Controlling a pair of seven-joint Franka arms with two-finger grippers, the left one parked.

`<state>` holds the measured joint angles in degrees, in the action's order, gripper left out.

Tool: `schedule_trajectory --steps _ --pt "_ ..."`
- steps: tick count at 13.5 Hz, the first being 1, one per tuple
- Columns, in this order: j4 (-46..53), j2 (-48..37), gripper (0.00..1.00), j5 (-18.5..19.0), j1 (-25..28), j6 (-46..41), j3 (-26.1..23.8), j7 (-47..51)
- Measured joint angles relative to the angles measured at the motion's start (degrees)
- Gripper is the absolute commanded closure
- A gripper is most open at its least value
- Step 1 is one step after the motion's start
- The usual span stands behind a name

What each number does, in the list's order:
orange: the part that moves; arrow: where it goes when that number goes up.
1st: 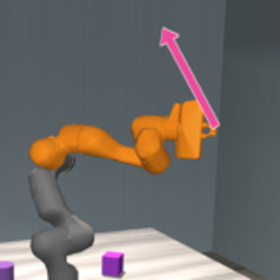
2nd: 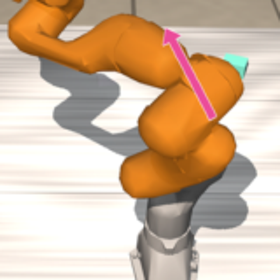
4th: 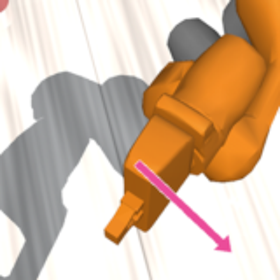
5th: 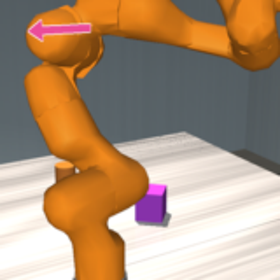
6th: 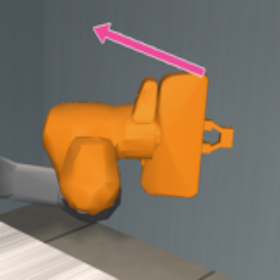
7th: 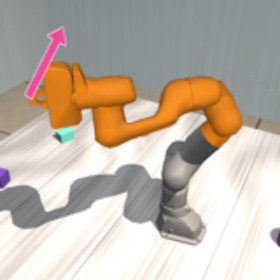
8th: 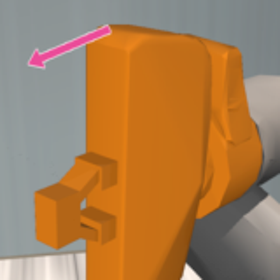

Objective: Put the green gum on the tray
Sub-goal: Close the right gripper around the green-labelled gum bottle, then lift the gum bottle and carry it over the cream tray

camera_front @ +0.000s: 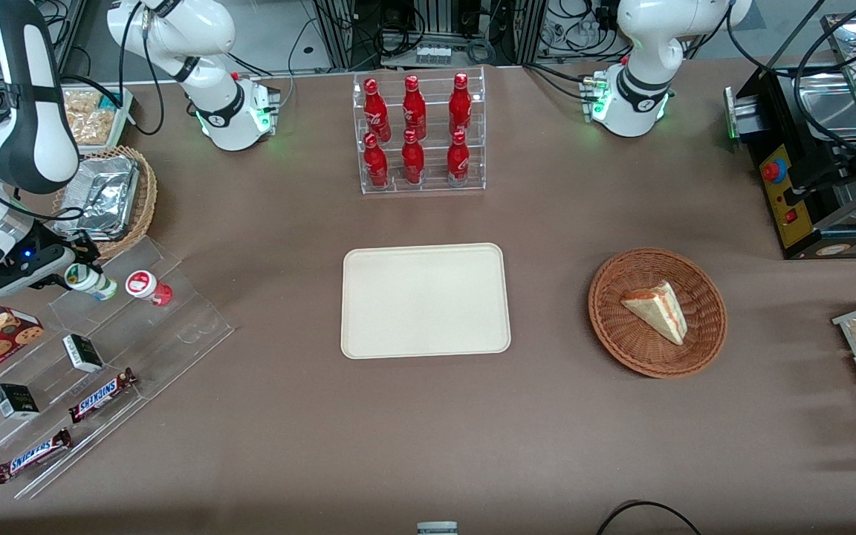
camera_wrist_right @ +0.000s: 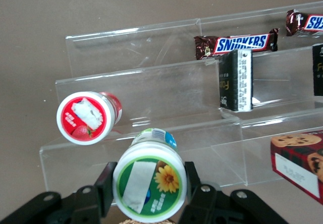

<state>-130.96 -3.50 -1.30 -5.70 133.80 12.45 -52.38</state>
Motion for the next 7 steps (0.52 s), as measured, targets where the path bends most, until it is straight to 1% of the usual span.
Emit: schedule_trajectory --steps 2,5,7 --pt "1.9 -0.1 1.0 0.0 0.1 -1.1 -0.1 0.0" --pt "8.7 -0.2 1.0 0.0 0.2 -11.3 -0.5 0.6" --pt "13.7 -0.4 1.0 0.0 1.2 -18.4 -1.1 3.4"
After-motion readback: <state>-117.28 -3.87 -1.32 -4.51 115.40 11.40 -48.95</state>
